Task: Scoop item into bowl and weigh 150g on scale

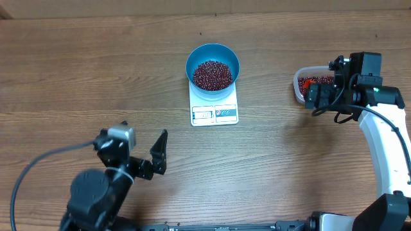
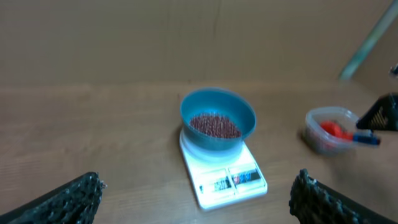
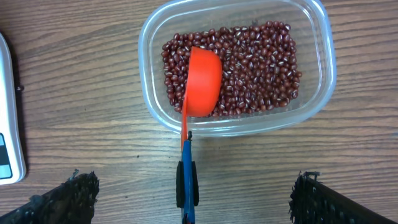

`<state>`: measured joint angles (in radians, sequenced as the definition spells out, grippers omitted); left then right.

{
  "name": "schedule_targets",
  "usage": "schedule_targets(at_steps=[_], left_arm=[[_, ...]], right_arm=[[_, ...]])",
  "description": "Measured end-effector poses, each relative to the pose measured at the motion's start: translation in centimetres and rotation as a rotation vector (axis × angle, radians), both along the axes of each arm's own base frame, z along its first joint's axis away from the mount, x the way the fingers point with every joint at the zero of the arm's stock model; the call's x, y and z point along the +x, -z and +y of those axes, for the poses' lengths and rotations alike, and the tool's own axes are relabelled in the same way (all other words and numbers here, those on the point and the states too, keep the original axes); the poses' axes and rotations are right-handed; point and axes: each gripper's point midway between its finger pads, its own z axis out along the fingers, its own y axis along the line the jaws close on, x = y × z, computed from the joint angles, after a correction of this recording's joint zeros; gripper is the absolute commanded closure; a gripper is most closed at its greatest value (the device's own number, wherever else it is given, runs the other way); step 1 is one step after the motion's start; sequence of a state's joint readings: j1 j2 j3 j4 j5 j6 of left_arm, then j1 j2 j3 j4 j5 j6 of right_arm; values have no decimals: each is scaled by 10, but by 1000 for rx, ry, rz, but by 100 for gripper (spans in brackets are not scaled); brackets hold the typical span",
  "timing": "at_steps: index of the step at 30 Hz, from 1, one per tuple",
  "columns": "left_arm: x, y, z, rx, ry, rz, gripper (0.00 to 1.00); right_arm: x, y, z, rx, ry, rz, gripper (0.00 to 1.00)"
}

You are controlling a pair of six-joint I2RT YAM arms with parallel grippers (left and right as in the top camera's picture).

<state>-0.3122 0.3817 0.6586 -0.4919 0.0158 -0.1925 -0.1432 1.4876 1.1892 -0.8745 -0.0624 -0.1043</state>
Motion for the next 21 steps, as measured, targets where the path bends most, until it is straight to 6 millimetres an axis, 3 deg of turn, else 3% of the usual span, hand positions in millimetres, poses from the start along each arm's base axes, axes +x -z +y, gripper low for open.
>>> schedule_targets(at_steps=[11,21], left_arm=[[-9,18,20,-67,-59,-257,1],[6,20,38,-69,-146,-472,0]], right_arm=[[0,0,0,-1,0,0,0],[0,0,0,0,0,1,0]])
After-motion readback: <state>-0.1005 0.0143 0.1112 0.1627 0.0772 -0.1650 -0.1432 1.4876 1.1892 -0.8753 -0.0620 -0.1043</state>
